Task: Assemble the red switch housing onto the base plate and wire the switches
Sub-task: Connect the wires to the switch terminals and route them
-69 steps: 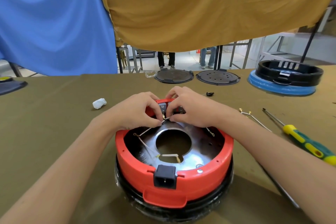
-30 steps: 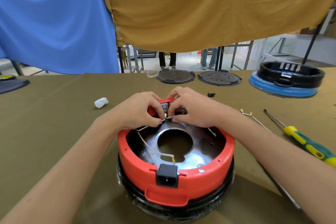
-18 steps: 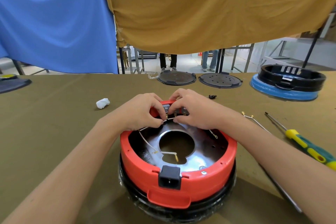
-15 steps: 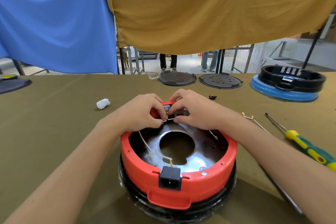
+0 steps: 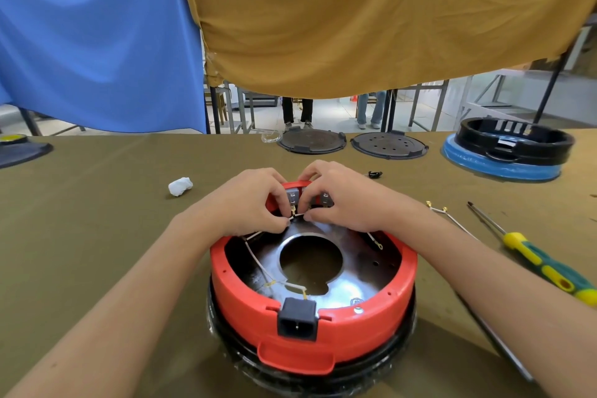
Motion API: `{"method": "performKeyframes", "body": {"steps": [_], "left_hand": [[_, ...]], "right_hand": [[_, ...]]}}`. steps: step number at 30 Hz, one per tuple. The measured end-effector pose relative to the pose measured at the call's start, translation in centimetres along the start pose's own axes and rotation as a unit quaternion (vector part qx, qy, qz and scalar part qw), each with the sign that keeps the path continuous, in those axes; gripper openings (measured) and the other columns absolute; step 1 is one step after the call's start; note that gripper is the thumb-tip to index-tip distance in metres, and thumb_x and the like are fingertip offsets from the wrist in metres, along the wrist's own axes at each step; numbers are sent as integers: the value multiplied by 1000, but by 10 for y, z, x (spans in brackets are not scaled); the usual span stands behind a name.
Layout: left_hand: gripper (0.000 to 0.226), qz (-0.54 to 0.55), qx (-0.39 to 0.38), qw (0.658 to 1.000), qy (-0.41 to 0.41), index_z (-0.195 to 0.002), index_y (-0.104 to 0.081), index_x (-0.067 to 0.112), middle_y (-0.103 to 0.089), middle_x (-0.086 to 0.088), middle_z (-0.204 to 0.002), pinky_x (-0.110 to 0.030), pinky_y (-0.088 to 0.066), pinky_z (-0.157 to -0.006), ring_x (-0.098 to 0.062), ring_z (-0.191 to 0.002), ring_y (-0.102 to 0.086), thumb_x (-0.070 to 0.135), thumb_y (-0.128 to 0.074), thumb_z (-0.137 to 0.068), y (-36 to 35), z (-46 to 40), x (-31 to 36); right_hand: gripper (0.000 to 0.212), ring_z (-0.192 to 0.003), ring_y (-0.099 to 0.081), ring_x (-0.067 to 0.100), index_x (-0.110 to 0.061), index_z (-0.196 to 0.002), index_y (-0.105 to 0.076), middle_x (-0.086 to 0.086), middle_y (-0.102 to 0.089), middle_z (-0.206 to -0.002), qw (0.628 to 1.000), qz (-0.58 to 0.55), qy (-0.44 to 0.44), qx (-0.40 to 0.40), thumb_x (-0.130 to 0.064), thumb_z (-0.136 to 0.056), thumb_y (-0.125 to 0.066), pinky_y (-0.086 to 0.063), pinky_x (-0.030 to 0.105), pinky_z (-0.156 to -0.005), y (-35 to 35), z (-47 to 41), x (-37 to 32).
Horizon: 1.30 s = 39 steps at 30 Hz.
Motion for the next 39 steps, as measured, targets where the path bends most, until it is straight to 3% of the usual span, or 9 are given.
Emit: {"method": "performKeyframes", "body": {"steps": [10,16,21,30,39], "left_hand": [[10,-17,5,1000,1,-83,-72,36,-50,14,-120,-30,-44,-94,-9,-103,-52,28,-75,-80,-1,-2,-4],[13,-4,7,1000,0,-81,-69,38,-51,15,-118,-27,-42,-91,-7,-100,-51,26,-74,-80,-2,-1,-5],[11,-3,9,1000,-1,-79,-70,38,-52,15,-118,-23,-38,-86,-4,-99,-50,28,-75,-79,-2,-2,-5],[9,-15,-16,1000,-6,-84,-71,36,-48,12,-121,-31,-46,-93,-10,-102,-53,28,-72,-81,-2,-1,-3],[8,-6,-10,1000,-1,-82,-71,36,-49,13,-120,-26,-43,-91,-7,-100,-52,28,-73,-81,-3,-1,-5]], "right_hand": [[5,-111,-43,13,-29,-93,-75,-5,-46,-128,1000,3,0,-7,-29,-88,-72,-39,29,-90,0,-1,1],[10,-105,-47,11,-26,-98,-75,-5,-49,-126,1000,6,-4,6,-28,-88,-72,-35,23,-84,-2,-2,3],[19,-110,-50,15,-29,-107,-76,-3,-51,-129,1000,2,0,8,-27,-89,-71,-41,32,-95,-1,-3,3],[9,-113,-45,14,-30,-94,-78,-5,-47,-129,1000,-12,4,-2,-28,-88,-72,-40,34,-96,-1,0,2],[7,-113,-43,13,-32,-93,-77,-6,-47,-129,1000,-4,6,-2,-29,-88,-72,-38,30,-93,1,0,1]]}}
Point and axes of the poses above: each hand's wrist, its own z-axis away from the middle knuckle, its own y-axis out of the back of the hand, x = y × z, the point moved 3 cm from there along -z, towards the middle knuckle
